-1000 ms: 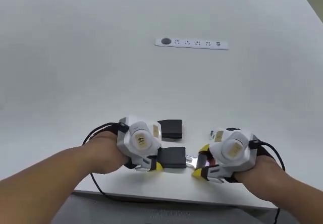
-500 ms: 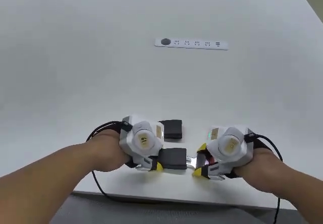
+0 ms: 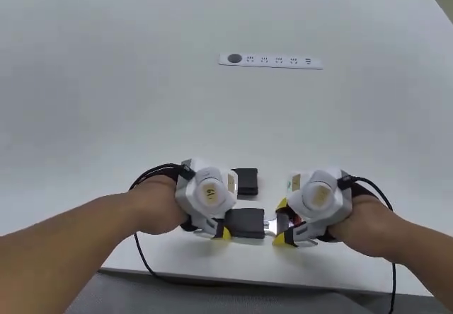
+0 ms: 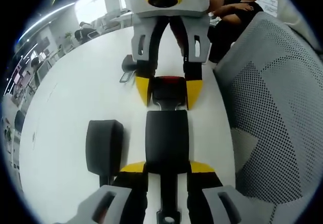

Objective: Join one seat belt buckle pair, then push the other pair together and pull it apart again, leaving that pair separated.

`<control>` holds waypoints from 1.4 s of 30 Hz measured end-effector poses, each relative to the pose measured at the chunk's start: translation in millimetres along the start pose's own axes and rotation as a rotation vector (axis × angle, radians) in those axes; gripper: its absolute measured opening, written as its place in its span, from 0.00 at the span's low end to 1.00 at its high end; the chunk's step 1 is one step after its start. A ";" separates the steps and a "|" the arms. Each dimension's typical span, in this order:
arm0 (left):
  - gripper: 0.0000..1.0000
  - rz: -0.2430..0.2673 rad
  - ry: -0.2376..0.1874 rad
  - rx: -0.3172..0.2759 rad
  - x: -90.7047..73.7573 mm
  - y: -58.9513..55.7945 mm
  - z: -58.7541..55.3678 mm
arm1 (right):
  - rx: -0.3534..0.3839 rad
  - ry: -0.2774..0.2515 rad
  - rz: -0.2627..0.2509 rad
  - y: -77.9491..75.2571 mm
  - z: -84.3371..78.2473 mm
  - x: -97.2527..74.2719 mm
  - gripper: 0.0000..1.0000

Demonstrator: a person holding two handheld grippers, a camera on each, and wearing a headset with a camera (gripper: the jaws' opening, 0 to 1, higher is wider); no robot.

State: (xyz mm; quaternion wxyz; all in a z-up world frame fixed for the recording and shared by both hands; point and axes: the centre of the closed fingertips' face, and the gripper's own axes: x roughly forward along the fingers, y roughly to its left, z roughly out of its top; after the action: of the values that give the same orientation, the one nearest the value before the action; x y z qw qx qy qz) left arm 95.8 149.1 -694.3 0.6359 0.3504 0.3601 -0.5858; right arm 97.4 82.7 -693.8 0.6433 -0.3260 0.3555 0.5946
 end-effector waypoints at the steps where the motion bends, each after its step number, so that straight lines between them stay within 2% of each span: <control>1: 0.29 -0.003 -0.001 0.000 -0.2 -0.4 0.3 | -0.004 0.001 0.003 0.5 1.1 0.2 0.33; 8: 0.29 -0.008 0.000 -0.007 -0.2 -0.5 0.8 | -0.015 -0.013 0.006 2.5 14.6 7.3 0.33; 9: 0.29 -0.007 -0.003 -0.017 -1.0 0.4 1.1 | -0.091 0.013 0.036 3.0 12.9 5.7 0.33; 10: 0.29 -0.007 -0.002 -0.013 -1.3 0.1 1.3 | -0.014 -0.011 0.011 4.6 14.6 6.9 0.33; 14: 0.29 -0.008 0.001 -0.011 -2.2 0.2 2.1 | -0.001 -0.009 0.004 -1.6 8.9 11.4 0.33; 15: 0.29 -0.008 0.002 -0.013 -2.5 -0.1 2.7 | -0.024 -0.005 0.002 -1.9 10.0 9.8 0.33; 18: 0.29 -0.007 -0.003 -0.012 -3.6 -0.1 2.5 | -0.030 -0.003 0.015 2.0 12.7 7.4 0.33; 19: 0.29 -0.003 -0.020 -0.001 -4.6 0.9 1.8 | -0.037 0.000 0.018 2.4 11.1 7.0 0.33; 20: 0.29 0.003 -0.042 -0.016 -5.4 2.3 1.0 | -0.029 -0.003 0.020 0.4 7.2 7.3 0.33; 21: 0.29 0.005 -0.065 -0.047 -5.4 2.6 -0.2 | -0.032 -0.010 -0.003 -1.5 7.1 4.1 0.33; 22: 0.29 0.004 -0.071 -0.058 -5.4 2.6 -0.6 | -0.033 -0.011 0.002 1.0 7.5 2.7 0.33; 27: 0.28 -0.003 -0.045 -0.045 -4.8 2.6 -1.1 | -0.040 0.009 0.009 2.2 10.0 3.4 0.33; 42: 0.29 -0.009 -0.018 -0.057 -2.8 2.8 -4.5 | -0.024 0.006 0.000 -0.3 8.1 5.3 0.34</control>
State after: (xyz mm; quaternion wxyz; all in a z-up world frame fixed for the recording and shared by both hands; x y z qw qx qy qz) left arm 98.2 154.6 -694.0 0.6462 0.3253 0.3727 -0.5811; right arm 98.5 92.3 -694.0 0.6383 -0.3353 0.3503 0.5979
